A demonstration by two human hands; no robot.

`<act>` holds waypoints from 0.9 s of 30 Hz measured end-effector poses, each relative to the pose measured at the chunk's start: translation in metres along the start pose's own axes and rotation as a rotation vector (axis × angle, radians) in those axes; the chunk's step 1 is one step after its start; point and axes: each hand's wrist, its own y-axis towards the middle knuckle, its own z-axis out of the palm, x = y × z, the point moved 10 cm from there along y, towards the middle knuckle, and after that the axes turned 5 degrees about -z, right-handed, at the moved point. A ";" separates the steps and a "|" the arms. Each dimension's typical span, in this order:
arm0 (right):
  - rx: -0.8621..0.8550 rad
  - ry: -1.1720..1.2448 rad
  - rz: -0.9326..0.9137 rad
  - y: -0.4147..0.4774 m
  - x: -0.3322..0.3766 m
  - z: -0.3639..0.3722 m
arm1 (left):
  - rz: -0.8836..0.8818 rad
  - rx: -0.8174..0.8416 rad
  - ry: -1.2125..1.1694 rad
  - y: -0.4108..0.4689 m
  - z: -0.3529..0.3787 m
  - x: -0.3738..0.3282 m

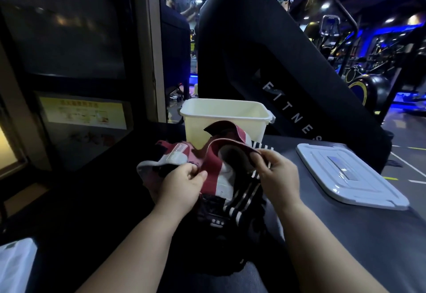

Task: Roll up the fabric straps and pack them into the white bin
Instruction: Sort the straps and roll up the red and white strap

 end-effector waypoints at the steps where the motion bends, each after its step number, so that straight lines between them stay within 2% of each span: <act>1: -0.028 0.024 0.004 0.002 0.000 -0.005 | -0.001 0.001 -0.070 0.001 -0.001 0.001; 5: -0.091 0.094 -0.057 0.008 0.012 -0.021 | 0.033 0.034 -0.279 -0.005 0.001 -0.007; 8: -0.108 0.155 -0.085 0.009 0.019 -0.027 | 0.082 -0.004 -0.299 -0.009 -0.003 -0.017; 10: -0.053 0.223 -0.030 0.009 0.011 -0.019 | 0.087 -0.015 -0.299 -0.009 -0.002 -0.016; 14: 0.307 0.282 0.186 0.000 -0.020 0.018 | 0.138 -0.047 -0.149 -0.013 0.010 -0.019; 16: 0.389 0.387 0.264 -0.004 -0.029 0.026 | 0.196 -0.104 -0.081 -0.015 0.013 -0.029; 19: 0.383 0.599 0.276 -0.006 -0.024 0.026 | 0.276 -0.179 0.036 -0.015 0.018 -0.049; 21: 0.390 0.652 0.261 -0.006 -0.017 0.028 | 0.322 -0.195 0.137 -0.013 0.027 -0.064; 23: 0.382 0.634 0.254 -0.006 -0.013 0.028 | 0.340 -0.196 0.217 -0.008 0.038 -0.074; 27: 0.251 0.535 0.307 -0.001 -0.028 0.020 | 0.249 -0.175 0.315 0.005 0.053 -0.078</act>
